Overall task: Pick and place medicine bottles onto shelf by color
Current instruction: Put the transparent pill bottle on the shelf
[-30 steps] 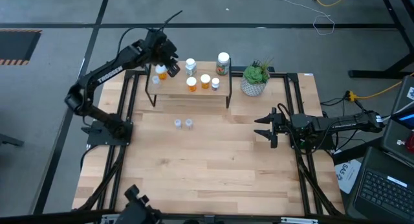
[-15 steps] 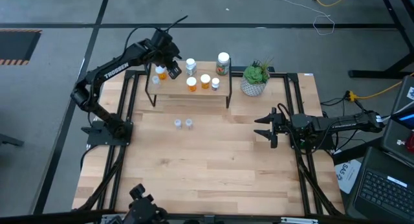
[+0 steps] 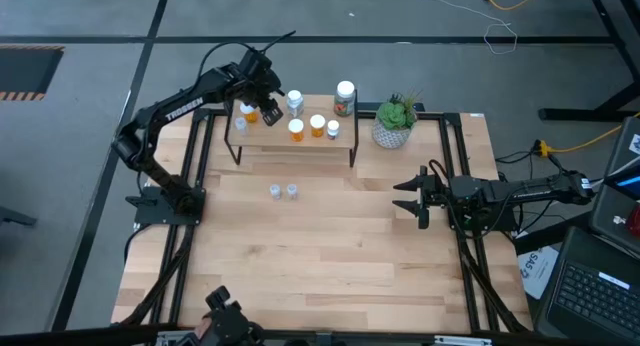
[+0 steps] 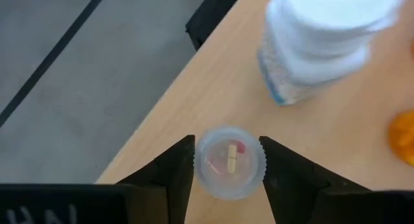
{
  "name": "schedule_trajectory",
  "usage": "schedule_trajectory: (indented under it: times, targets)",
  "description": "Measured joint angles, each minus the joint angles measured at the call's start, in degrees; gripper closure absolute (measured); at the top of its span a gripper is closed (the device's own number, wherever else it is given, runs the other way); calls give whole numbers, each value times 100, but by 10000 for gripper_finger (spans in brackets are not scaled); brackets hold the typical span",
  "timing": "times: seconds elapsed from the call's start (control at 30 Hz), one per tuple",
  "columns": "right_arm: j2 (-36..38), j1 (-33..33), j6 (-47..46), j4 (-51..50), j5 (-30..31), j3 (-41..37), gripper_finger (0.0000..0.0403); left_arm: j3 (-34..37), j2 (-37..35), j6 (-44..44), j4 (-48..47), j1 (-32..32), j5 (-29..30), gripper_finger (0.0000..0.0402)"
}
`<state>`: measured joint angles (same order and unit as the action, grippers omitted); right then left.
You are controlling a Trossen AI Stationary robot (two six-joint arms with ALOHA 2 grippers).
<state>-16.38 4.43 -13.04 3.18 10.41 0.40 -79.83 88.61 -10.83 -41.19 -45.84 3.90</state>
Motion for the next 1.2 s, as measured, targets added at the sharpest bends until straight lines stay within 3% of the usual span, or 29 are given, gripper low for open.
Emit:
schedule_trajectory:
  times: [0.47, 0.63, 0.83, 0.93, 1.2]
  targets:
    - [0, 0, 0, 0, 0, 0, 162, -8, -4, 140, 278, 28, 442, 160]
    - [0, -2, 0, 0, 0, 0, 162, -505, -46, 141, 141, 96, 518, 151]
    - [0, -1, 0, 0, 0, 0, 162, -1688, -100, 346, -1271, 411, 1174, 154]
    - [0, -1, 0, 0, 2, 0, 162, -2176, -102, 588, -1938, 623, 1204, 156]
    - [0, 0, 2, 0, 2, 0, 162, -2437, -96, 973, -3112, 1440, 1149, 156]
